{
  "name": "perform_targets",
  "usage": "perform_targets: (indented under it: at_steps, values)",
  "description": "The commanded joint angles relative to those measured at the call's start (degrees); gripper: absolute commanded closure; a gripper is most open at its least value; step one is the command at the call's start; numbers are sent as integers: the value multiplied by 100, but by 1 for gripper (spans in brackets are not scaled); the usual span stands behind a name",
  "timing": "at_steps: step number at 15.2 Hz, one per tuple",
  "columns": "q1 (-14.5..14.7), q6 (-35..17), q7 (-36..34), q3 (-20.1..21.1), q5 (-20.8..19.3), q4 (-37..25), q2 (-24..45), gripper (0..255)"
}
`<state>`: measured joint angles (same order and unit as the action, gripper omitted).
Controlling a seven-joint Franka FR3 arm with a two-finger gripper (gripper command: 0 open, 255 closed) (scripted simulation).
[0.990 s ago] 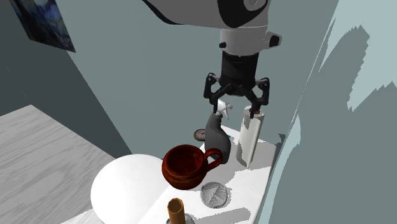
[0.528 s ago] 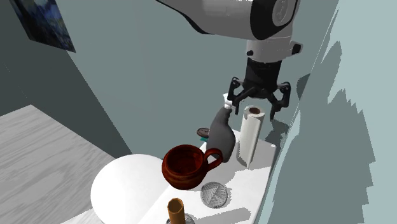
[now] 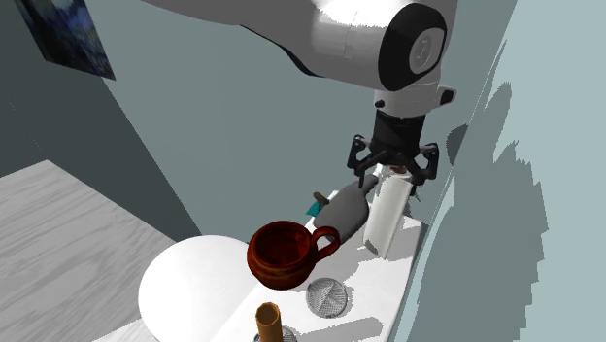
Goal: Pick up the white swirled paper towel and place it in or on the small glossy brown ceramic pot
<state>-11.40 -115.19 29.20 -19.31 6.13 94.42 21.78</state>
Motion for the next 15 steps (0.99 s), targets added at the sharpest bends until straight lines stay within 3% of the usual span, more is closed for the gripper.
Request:
perform_targets:
  at_steps: [1,5,6,15]
  values:
    - [-1,-17,3,0,1,15,0,0]
    - [-1,-15,3,0,1,14,0,0]
    - [-1,-15,3,0,1,14,0,255]
    - [-1,-17,3,0,1,15,0,255]
